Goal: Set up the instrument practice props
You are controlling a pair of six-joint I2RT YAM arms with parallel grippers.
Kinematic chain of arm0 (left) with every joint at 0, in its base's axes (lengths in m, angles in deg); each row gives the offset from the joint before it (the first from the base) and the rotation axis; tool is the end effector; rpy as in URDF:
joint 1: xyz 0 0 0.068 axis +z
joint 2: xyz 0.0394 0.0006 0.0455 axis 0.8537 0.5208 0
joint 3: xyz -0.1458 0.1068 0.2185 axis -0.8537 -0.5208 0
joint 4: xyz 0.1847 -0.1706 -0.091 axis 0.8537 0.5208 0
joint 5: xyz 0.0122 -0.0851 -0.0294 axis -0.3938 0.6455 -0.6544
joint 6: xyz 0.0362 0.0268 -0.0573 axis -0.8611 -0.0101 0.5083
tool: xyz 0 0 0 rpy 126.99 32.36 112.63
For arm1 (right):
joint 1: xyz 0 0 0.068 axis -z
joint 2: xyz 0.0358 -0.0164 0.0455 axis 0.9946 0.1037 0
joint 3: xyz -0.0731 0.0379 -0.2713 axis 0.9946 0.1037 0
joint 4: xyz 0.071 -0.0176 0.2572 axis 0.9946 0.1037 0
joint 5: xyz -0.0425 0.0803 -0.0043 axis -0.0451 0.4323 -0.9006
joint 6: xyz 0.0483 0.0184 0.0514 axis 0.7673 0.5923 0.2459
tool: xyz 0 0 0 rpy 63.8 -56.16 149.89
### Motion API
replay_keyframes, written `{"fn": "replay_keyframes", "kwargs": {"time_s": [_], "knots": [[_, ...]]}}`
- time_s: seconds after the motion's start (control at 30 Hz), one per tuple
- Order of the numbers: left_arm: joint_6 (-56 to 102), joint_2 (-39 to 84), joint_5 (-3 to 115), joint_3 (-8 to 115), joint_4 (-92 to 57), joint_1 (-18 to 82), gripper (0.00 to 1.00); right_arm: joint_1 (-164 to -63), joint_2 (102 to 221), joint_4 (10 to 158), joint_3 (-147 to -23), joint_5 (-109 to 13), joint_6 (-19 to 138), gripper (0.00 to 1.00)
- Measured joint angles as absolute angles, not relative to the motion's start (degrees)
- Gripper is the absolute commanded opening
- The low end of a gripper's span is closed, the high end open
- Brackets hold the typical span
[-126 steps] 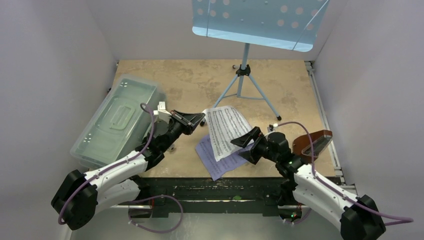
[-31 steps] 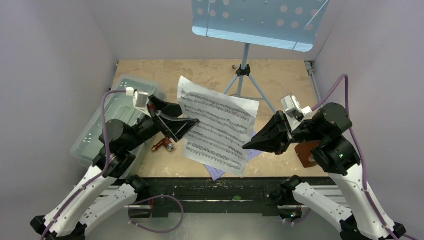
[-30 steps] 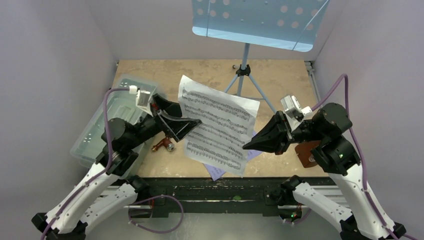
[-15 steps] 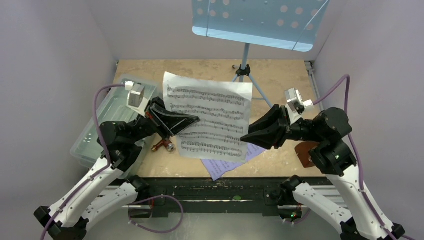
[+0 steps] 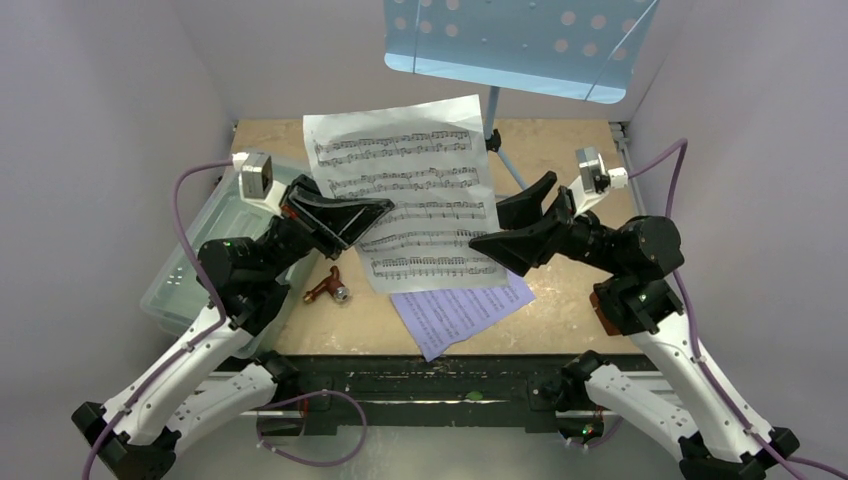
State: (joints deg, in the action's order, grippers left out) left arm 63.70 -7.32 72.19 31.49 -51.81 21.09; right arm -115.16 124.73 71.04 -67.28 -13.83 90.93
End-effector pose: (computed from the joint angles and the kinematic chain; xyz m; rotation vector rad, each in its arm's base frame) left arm 0.1185 -0.1225 0.4751 0.3248 0.9949 -1.6272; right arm 0.1166 0.1174 0.4745 -0.6415 1.2215 1.4380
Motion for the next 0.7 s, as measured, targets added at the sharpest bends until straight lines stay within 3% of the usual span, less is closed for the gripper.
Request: {"fn": "replay_keyframes", "kwargs": {"time_s": [0.1,0.2,0.27,0.33,0.47,0.6,0.7], "knots": [[64.92,-5.96,71.73,31.49,-52.29,21.09,0.00,-115.16,124.91,68.33,-66.54,-14.95,92.77,0.58],[65.58,-5.44,70.99,31.49,-52.03,21.09,0.00,-115.16,125.70,66.43,-66.51,-15.76,93.68,0.41],[65.47,-5.41,70.11,31.95,-50.52,21.09,0.14,-115.16,126.35,65.54,-66.56,-16.24,93.88,0.21],[64.55,-4.28,69.11,34.66,-46.48,21.09,0.37,-115.16,127.05,64.95,-66.62,-17.31,94.14,0.00],[59.61,1.91,65.17,48.72,-28.86,21.09,0.73,-115.16,129.76,67.98,-70.25,-23.12,93.88,0.00],[52.20,10.65,58.16,64.32,-10.13,21.25,0.92,-115.05,134.05,74.76,-79.41,-33.29,89.82,0.00],[47.17,17.16,55.82,73.92,0.73,23.17,0.97,-114.55,137.48,78.10,-87.65,-39.17,85.51,0.00]]}}
